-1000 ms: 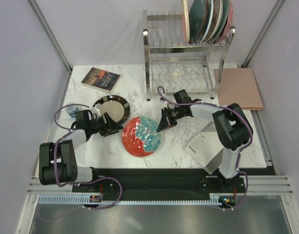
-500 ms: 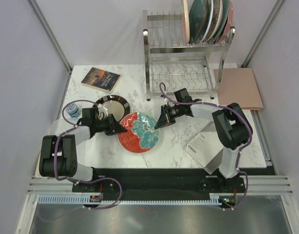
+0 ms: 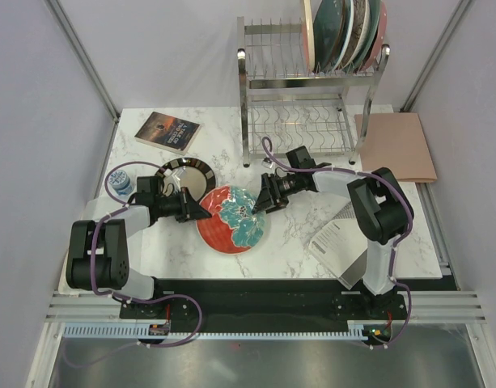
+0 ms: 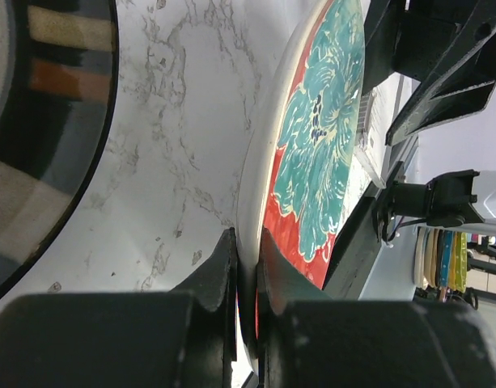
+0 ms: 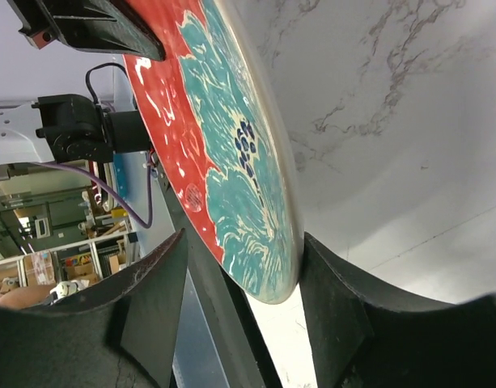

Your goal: Load the plates into the dish rack

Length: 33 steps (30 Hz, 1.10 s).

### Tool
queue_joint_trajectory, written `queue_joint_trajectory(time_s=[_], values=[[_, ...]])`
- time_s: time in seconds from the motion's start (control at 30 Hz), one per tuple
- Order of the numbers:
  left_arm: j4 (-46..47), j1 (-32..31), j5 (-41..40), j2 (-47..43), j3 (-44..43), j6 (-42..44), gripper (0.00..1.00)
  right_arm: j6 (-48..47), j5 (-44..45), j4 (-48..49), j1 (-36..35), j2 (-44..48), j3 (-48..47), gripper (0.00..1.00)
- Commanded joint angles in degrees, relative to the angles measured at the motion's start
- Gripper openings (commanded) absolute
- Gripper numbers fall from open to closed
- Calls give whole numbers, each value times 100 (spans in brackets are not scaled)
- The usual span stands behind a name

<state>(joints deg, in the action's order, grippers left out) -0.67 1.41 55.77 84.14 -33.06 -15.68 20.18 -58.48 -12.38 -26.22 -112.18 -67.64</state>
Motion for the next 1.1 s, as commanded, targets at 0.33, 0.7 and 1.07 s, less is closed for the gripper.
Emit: queue_joint_trajectory(time_s=[0.33, 0.7, 1.07], values=[[497, -53, 1252, -20, -219, -313, 2, -50, -146, 157, -305, -638, -689, 56], [261, -53, 515, 15, -306, -252, 27, -76, -50, 87, -191, -130, -479, 0], [-795, 26, -1472, -609, -1291, 891, 58, -1703, 2268, -2365, -24, 2058, -2242, 0]])
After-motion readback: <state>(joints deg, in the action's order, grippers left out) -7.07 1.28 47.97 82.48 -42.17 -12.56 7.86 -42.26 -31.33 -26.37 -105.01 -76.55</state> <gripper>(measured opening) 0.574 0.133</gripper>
